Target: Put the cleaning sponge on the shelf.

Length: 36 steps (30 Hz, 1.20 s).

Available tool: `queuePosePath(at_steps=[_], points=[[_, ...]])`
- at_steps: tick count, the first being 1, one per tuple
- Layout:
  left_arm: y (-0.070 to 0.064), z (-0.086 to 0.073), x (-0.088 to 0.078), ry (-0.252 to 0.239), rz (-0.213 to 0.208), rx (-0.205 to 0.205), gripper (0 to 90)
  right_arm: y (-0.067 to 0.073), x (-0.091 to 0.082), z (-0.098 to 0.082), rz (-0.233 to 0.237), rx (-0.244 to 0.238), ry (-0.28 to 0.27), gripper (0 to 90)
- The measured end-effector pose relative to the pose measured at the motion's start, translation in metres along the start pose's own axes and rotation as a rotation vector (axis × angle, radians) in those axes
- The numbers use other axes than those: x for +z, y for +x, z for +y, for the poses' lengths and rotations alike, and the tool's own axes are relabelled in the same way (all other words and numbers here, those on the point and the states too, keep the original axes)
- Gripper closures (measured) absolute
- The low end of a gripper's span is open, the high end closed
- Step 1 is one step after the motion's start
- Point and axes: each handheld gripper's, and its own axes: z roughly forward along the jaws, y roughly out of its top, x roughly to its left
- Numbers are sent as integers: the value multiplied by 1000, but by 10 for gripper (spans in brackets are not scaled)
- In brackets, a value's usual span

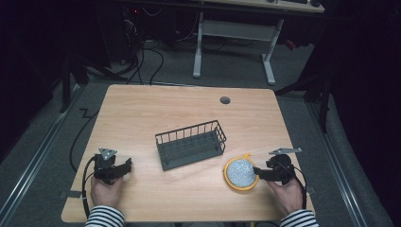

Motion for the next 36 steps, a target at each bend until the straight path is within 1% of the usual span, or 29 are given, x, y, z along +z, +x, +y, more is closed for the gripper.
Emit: queuePosePath(at_steps=[1, 2, 4, 5, 7, 10, 19, 24, 25, 28, 30, 31, 34, 36], points=[[0, 0, 0, 0, 0, 0, 264, 3, 2, 3, 10, -13, 15, 345], [0, 0, 0, 0, 0, 0, 264, 4, 3, 5, 15, -18, 16, 345], [0, 0, 0, 0, 0, 0, 264, 7, 5, 8, 30, -20, 22, 342], [0, 0, 0, 0, 0, 0, 264, 7, 5, 8, 30, -20, 22, 342], [0, 0, 0, 0, 0, 0, 263, 11, 9, 11, 45, -35, 32, 337], [0, 0, 0, 0, -1, 0, 263, 15, 13, 14, 56, -37, 54, 333], [0, 0, 0, 0, -1, 0, 262, 16, 24, 19, 72, -19, 73, 338], [0, 0, 0, 0, -1, 1, 261, 13, 29, 20, 92, -7, 92, 351], [0, 0, 0, 0, -1, 1, 261, 13, 30, 20, 97, 2, 96, 354], [0, 0, 0, 0, -2, 1, 260, 8, 33, 19, 130, 23, 103, 372], [0, 0, 0, 0, -2, 1, 259, 6, 35, 19, 160, 30, 108, 408], [0, 0, 0, 0, -2, 2, 258, 5, 36, 19, 163, 22, 113, 424], [0, 0, 0, 0, -3, 2, 257, 4, 38, 22, 187, 24, 139, 478], [0, 0, 0, 0, -3, 1, 257, 4, 38, 23, 184, 12, 145, 513]])
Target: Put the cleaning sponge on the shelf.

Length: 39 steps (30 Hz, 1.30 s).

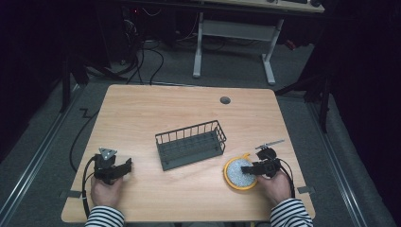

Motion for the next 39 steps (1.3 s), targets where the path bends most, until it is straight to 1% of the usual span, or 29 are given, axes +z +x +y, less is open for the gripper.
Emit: queuePosePath(at_steps=[3, 9, 12, 17, 19, 24, 28, 30, 34, 36, 39], points=[[0, 0, 0, 0, 0, 0, 257, 1, -1, 0, 7, 0, 2, 576], [1, 0, 0, 0, -5, -2, 257, 5, -3, -4, -18, -38, -38, 708], [1, 0, 0, 0, -6, -5, 257, 7, -4, -4, -31, -54, -46, 748], [1, 0, 0, 0, -9, -6, 257, 11, -5, -4, -46, -80, -48, 770], [1, 0, 0, -1, -10, -4, 257, 12, -5, -4, -49, -78, -51, 775], [1, 0, 0, -1, -9, -3, 257, 11, -7, -2, -35, -83, -56, 783], [1, 0, 0, 1, -9, 0, 257, 11, -11, 2, -24, -79, -80, 786], [1, 0, 0, -1, -9, -2, 257, 14, -13, 5, -23, -94, -91, 786], [1, 0, 0, 0, -9, -3, 257, 19, -15, 10, -29, -116, -86, 786], [1, 0, -1, 1, -11, -4, 257, 19, -18, 12, -20, -114, -102, 785], [1, 0, 0, 0, -10, -3, 257, 20, -22, 13, -21, -113, -121, 785]])
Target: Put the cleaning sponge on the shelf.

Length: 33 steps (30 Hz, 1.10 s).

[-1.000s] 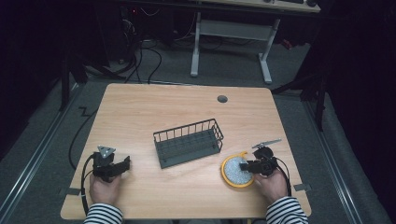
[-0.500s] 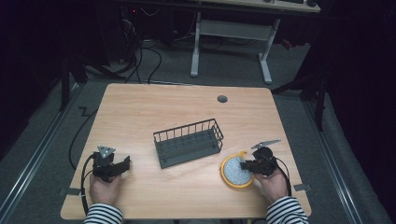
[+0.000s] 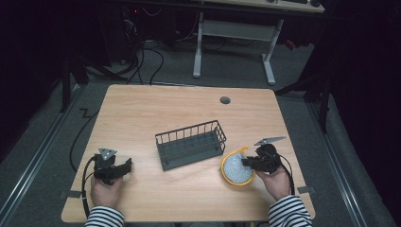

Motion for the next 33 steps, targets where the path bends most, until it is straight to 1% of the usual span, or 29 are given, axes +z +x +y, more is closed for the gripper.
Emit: queuePosePath(at_steps=[5, 13, 21, 27, 33], points=[[0, 0, 0, 1, -1, -1, 257, -1, -10, 4, 1, -6, -23, 784], [0, 0, 0, -2, -4, -3, 257, -5, -23, 7, -1, 9, -73, 783], [-1, 0, 0, -2, -1, 3, 257, -7, -34, 12, -13, 4, -95, 783], [-1, 0, 0, 0, 2, 8, 257, -6, -38, 17, 3, -7, -81, 781], [-1, 0, 0, 0, 1, 9, 257, -4, -45, 21, 16, -14, -105, 781]])
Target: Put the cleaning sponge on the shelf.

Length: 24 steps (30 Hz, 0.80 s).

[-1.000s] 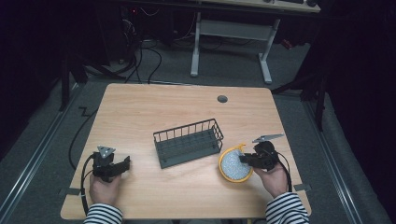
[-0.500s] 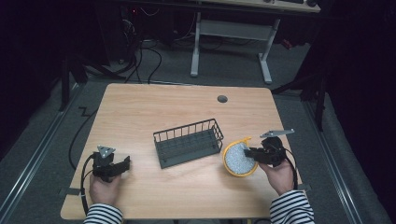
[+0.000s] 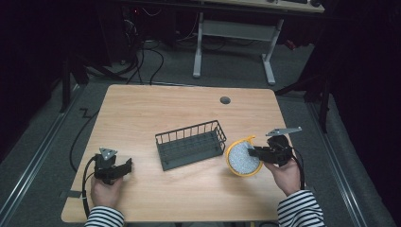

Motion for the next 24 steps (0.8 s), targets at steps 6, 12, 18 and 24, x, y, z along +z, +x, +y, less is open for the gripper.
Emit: queuePosePath(at_steps=[6, 12, 18, 24], points=[[0, 0, 0, 0, -1, -1, 257, 4, -7, 15, -5, -29, -15, 781], [0, 0, 0, -1, 1, -3, 262, 9, -11, 33, -5, -58, -22, 781], [0, 0, 0, -1, 1, -3, 262, 15, -16, 50, 12, -81, -59, 780], [0, 0, 0, -3, 0, -5, 262, 20, -12, 65, 21, -85, -73, 778]])
